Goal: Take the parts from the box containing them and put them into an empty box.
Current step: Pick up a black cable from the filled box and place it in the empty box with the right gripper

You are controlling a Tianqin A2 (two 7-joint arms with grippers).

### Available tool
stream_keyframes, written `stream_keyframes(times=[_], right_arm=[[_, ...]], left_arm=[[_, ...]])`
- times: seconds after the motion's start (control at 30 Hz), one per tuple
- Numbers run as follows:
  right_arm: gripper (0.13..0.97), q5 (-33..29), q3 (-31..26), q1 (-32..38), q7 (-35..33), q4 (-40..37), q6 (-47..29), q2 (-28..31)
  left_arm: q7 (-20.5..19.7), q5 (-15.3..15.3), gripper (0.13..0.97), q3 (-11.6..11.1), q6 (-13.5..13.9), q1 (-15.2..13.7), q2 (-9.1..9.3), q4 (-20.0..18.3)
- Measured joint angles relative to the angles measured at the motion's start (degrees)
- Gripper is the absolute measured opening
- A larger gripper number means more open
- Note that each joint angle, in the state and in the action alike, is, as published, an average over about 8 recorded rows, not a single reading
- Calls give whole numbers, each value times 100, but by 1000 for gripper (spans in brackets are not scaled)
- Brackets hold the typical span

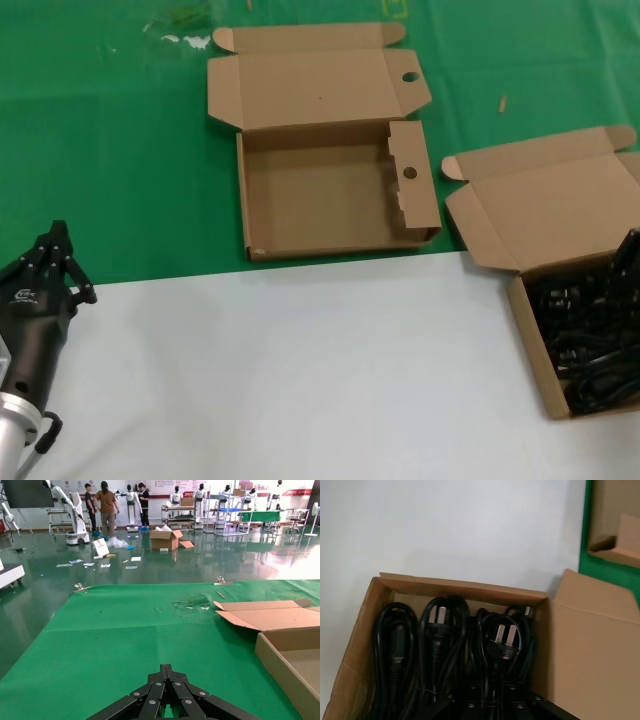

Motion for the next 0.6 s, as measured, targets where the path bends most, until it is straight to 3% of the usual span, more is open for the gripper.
stream_keyframes(times=[0.37,0.6], right_arm=[[163,-187,26,494,1330,1214,-694,251],[147,-308,2,1074,1989,1742,-1002,4]], left_arm=[[0,0,140,0,0,0,0,0],[0,0,140,0,0,0,0,0]])
